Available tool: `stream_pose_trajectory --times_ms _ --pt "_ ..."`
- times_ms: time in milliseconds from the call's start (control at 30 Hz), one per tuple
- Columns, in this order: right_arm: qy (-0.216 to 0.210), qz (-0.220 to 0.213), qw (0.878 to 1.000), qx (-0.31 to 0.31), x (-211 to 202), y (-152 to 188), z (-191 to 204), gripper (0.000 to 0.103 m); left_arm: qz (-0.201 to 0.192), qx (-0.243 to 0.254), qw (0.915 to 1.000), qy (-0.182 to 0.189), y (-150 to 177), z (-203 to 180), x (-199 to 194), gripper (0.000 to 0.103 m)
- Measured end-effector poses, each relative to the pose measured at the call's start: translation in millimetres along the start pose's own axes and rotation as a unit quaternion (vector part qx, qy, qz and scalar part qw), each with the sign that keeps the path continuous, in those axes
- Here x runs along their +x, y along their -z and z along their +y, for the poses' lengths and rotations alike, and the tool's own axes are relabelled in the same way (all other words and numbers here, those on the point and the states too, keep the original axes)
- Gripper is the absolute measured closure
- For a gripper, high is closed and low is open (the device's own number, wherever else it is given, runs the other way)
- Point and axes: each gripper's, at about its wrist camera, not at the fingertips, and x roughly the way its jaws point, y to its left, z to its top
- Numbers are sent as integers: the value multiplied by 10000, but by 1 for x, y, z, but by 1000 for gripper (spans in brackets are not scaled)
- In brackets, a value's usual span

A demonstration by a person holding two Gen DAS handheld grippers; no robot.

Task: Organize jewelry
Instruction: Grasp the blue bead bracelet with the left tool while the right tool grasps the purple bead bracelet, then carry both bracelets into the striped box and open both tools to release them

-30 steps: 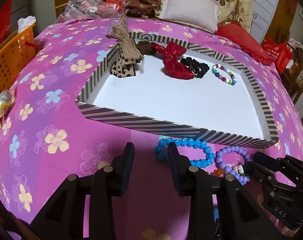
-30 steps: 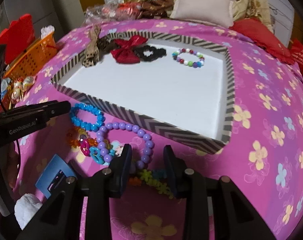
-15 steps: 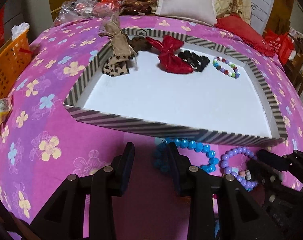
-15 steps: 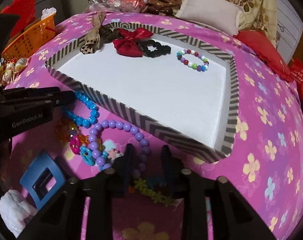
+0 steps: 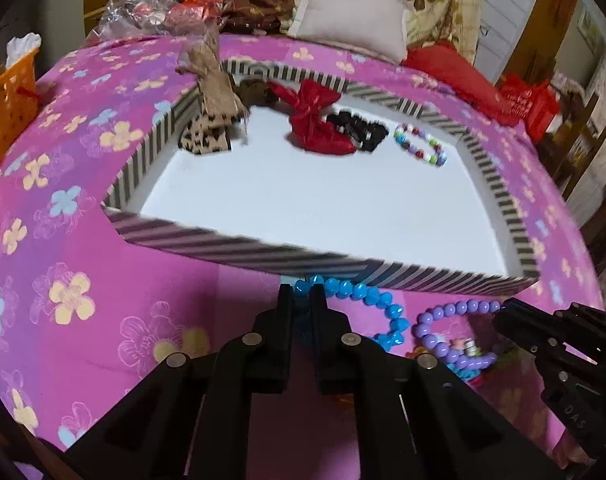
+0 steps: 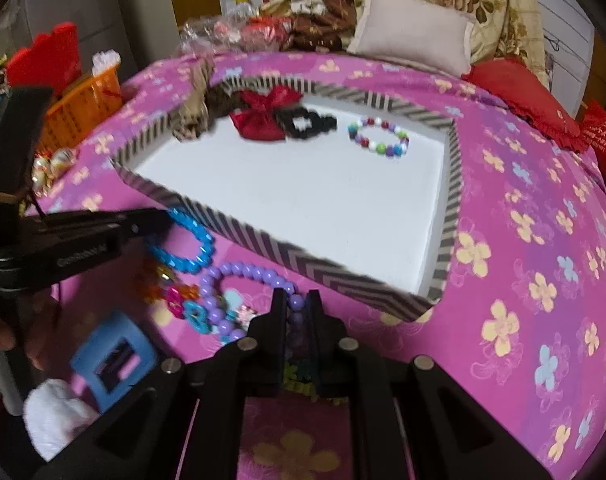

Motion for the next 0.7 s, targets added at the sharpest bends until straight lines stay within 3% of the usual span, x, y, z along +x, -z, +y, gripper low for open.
stream_pose_trajectory --times_ms 267,700 --pt "-226 -289 9993 63 -30 -10 0 94 -328 -6 9993 194 -6 -1 -35 95" --pt "-349 -586 9976 -70 -62 -33 8 94 -821 165 9964 -134 -28 6 -88 95"
